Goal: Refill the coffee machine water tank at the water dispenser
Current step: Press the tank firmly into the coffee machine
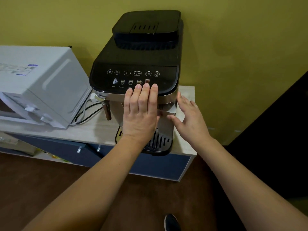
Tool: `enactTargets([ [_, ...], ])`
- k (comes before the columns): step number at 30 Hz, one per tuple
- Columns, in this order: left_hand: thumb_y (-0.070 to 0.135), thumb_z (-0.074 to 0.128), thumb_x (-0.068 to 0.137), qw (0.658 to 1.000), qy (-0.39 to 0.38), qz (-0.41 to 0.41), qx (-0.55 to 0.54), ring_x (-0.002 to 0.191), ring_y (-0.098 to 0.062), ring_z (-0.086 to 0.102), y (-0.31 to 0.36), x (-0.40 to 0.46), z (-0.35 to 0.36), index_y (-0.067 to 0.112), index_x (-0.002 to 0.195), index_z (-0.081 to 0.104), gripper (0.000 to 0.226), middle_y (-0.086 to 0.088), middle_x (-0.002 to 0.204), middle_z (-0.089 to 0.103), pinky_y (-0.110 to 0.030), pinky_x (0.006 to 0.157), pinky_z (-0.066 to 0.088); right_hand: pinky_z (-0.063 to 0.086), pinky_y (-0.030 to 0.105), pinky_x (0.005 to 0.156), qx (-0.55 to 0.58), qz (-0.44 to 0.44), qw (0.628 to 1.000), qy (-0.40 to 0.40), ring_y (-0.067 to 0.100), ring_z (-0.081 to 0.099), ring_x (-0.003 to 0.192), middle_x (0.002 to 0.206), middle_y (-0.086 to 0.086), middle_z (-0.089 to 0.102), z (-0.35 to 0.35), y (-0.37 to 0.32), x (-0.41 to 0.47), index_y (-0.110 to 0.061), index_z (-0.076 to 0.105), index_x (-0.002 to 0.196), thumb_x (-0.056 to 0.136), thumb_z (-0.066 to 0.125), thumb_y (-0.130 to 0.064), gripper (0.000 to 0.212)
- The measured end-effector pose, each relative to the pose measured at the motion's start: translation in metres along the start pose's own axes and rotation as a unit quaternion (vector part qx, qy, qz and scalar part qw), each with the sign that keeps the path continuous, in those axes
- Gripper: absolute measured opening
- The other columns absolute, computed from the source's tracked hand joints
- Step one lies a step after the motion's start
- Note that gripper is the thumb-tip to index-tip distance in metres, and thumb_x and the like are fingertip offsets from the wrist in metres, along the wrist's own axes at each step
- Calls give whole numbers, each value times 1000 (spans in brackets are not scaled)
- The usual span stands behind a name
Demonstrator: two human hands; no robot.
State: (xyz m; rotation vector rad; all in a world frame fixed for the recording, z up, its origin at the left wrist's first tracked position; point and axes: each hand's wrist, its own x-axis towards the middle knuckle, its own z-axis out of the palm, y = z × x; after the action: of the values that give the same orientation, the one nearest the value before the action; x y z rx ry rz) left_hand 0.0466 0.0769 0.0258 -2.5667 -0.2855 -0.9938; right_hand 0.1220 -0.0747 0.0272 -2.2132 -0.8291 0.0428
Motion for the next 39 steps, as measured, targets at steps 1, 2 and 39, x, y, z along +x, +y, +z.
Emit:
enactTargets([
  [1, 41, 81, 69, 1000, 7, 0, 3, 134, -35, 23, 0, 0, 2, 4, 146, 21, 105, -16, 141, 21, -47, 120, 4, 6, 35, 124, -14, -6, 1000, 10, -3, 8, 138, 160, 0, 26, 1, 0, 1, -16, 19, 154, 94, 60, -35, 75],
  [2, 41, 82, 67, 1000, 14, 2, 5, 134, -34, 23, 0, 0, 3, 4, 145, 21, 106, -16, 140, 22, -47, 120, 4, 5, 34, 124, -30, -8, 999, 22, 0, 9, 141, 160, 0, 28, 2, 0, 2, -15, 22, 154, 94, 60, -35, 73],
  [39, 17, 51, 91, 964, 259, -4, -58, 130, -31, 31, 5, 12, 60, 6, 141, 28, 56, -12, 135, 27, -47, 119, 18, 27, 31, 97, -68, -75, 913, 394, 19, 53, 118, 105, 11, 74, 70, 30, 25, -5, 64, 125, 78, 74, -14, 49],
])
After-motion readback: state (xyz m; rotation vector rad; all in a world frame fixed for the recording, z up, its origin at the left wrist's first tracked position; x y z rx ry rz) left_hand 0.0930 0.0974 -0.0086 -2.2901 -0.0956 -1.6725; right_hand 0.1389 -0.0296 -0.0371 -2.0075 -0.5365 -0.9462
